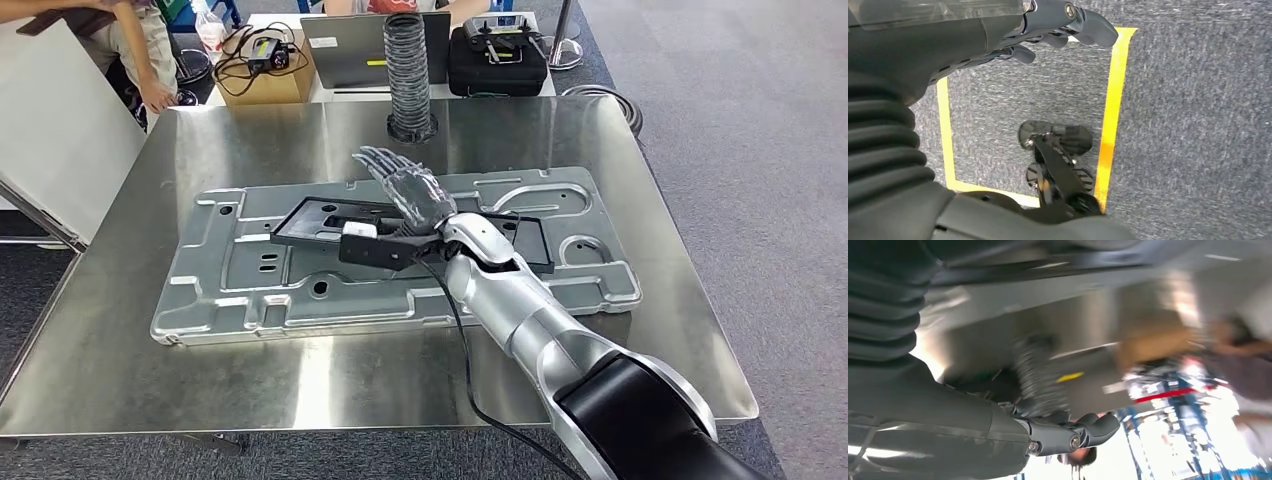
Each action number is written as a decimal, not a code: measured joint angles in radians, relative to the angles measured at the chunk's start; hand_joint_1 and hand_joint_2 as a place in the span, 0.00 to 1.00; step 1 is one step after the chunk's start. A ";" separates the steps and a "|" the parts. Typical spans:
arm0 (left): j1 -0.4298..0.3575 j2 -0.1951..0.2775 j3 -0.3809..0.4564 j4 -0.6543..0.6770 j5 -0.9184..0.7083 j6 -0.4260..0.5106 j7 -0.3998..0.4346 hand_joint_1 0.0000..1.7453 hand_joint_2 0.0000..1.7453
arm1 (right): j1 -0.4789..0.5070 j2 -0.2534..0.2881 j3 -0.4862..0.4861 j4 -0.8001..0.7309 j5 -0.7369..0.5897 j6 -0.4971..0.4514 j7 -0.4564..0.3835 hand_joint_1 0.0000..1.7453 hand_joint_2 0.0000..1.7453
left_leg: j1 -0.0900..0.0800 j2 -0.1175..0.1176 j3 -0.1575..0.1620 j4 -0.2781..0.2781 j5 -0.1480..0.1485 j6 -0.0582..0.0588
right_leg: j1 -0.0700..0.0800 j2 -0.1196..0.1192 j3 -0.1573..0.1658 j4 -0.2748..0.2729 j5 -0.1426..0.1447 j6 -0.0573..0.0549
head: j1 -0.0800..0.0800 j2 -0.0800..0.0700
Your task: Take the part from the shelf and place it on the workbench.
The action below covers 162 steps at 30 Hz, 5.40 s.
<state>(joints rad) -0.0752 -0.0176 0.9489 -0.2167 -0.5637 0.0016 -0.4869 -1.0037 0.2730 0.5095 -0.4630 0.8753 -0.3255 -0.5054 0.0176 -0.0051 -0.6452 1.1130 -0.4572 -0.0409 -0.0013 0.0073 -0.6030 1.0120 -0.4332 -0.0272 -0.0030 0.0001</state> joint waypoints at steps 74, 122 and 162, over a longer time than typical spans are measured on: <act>0.022 -0.028 0.172 -0.004 -0.015 -0.021 -0.035 0.00 0.00 | 1.077 -0.284 -0.715 -1.180 -0.832 0.019 -0.173 0.00 0.00 | -0.012 0.017 0.077 -0.136 0.031 0.070 | -0.019 -0.010 -0.082 0.280 -0.118 0.069 | 0.001 0.000; 0.017 -0.062 0.222 -0.004 -0.084 -0.024 -0.042 0.00 0.00 | 0.952 -0.304 -1.059 0.236 -0.422 0.160 0.420 0.00 0.00 | -0.009 0.012 0.091 0.088 -0.082 0.030 | -0.010 -0.010 -0.017 -0.012 0.022 0.022 | 0.002 0.000; 0.019 -0.065 0.222 -0.004 -0.132 -0.024 0.005 0.00 0.00 | 0.966 -0.268 -1.031 0.262 -0.405 0.329 0.530 0.00 1.00 | -0.007 0.013 0.113 -0.134 -0.012 0.068 | -0.014 -0.011 0.017 0.133 -0.158 0.069 | 0.007 0.000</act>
<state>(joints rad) -0.0567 -0.0822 1.1707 -0.2205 -0.6960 -0.0225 -0.4820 -0.0382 0.0046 -0.5211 -0.2007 0.4707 0.0031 0.0243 0.0108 0.0075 -0.5327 0.9793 -0.4689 0.0267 -0.0153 -0.0033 -0.5856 1.1450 -0.5913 0.0423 0.0038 0.0000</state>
